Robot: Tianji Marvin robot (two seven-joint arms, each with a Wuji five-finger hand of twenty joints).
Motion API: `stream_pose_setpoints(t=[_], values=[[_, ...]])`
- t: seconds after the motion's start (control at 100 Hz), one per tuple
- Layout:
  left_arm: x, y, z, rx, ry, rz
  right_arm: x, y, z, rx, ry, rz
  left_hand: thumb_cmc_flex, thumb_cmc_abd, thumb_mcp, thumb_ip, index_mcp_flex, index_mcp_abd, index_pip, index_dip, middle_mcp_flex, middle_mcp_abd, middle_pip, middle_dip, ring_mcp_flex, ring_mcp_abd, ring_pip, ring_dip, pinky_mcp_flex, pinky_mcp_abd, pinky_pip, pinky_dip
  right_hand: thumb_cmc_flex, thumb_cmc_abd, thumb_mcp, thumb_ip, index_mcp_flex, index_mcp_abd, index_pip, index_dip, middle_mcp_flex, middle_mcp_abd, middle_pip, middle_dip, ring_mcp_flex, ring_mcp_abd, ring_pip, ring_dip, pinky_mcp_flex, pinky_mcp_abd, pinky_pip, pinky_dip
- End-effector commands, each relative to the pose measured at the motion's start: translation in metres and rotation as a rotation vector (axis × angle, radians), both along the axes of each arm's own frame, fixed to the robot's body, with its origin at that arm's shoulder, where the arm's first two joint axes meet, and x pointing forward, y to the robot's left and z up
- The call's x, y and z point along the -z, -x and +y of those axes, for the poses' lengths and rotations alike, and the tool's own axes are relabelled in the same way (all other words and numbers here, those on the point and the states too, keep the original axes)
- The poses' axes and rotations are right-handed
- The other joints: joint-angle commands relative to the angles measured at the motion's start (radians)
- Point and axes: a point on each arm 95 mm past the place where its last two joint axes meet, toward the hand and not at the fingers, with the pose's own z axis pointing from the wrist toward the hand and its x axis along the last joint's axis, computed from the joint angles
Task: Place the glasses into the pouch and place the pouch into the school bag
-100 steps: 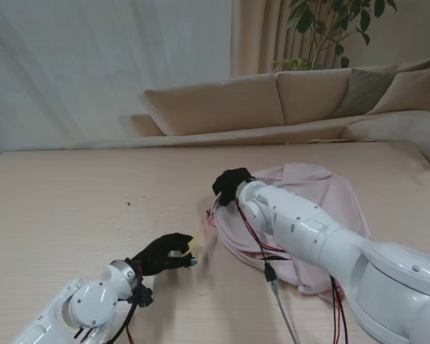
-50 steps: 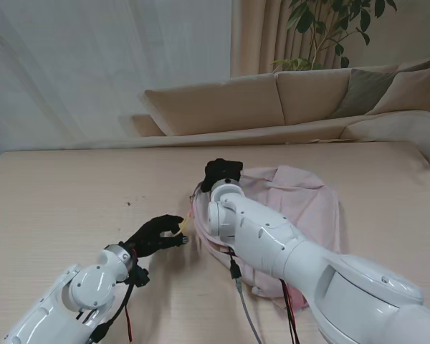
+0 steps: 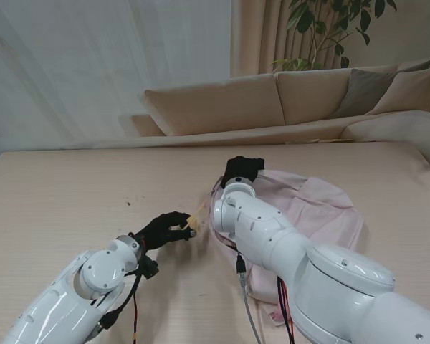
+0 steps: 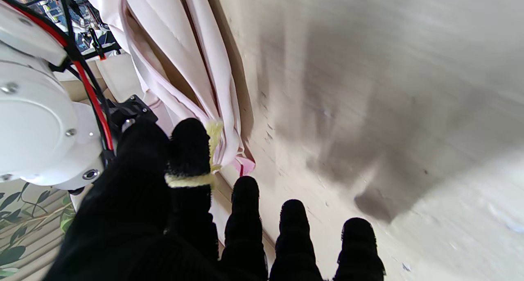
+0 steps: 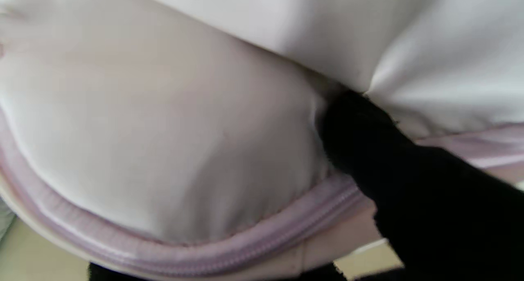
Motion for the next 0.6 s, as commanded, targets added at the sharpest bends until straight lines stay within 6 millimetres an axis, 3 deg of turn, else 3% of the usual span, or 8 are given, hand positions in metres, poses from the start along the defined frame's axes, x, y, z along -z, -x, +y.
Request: stream_pose_setpoints(t=[0.0, 0.16, 0.31, 0.59], values=[[0.008, 0.013, -0.008, 0.030, 0.008, 0.033, 0.003, -0.001, -0.007, 0.024, 0.012, 0.014, 0.007, 0.019, -0.008, 0.006, 0.015, 0.004, 0.024, -0.014, 0.008, 0.003, 0.015, 0.015, 0.007, 0.001, 0.013, 0.014, 0.002, -0.005, 0.026, 0.025, 0.032, 0.015, 0.034, 0.007, 0.048, 0.033, 0.055, 0.012, 0.091, 0.142, 0.096, 0.047, 0.098, 0.029, 0.070, 0.022, -0.012, 0.008, 0.034, 0.018], [0.014, 0.027, -0.013, 0.045, 0.009, 0.064, 0.006, 0.001, -0.012, 0.051, 0.014, 0.011, 0.005, 0.025, -0.008, 0.007, 0.015, 0.014, 0.023, -0.016, 0.007, 0.014, 0.013, 0.015, 0.004, 0.003, 0.012, 0.013, -0.001, -0.006, 0.024, 0.026, 0.037, -0.015, 0.051, 0.010, 0.062, 0.055, 0.060, 0.016, 0.092, 0.151, 0.128, 0.058, 0.098, 0.035, 0.114, 0.035, -0.007, 0.005, 0.038, 0.027], [0.018, 0.048, -0.016, 0.102, 0.006, 0.101, 0.005, 0.001, -0.014, 0.064, 0.013, 0.004, 0.011, 0.027, -0.008, 0.008, 0.018, 0.018, 0.024, -0.014, 0.011, 0.017, 0.012, 0.015, 0.001, 0.005, 0.010, 0.013, -0.001, -0.007, 0.025, 0.027, 0.040, -0.070, 0.087, 0.045, 0.076, 0.069, 0.076, 0.023, 0.091, 0.161, 0.168, 0.071, 0.097, 0.038, 0.155, 0.048, -0.009, -0.002, 0.046, 0.038], [0.012, 0.084, -0.030, 0.142, 0.072, 0.070, 0.007, 0.001, -0.017, 0.069, 0.031, 0.005, 0.022, 0.023, -0.013, 0.008, 0.025, 0.008, 0.021, -0.012, 0.021, 0.013, 0.007, 0.014, 0.010, 0.008, 0.009, 0.012, 0.005, -0.002, 0.026, 0.028, 0.044, -0.062, 0.082, 0.056, 0.074, 0.078, 0.075, 0.029, 0.091, 0.165, 0.176, 0.072, 0.097, 0.038, 0.167, 0.052, -0.014, -0.008, 0.052, 0.044]])
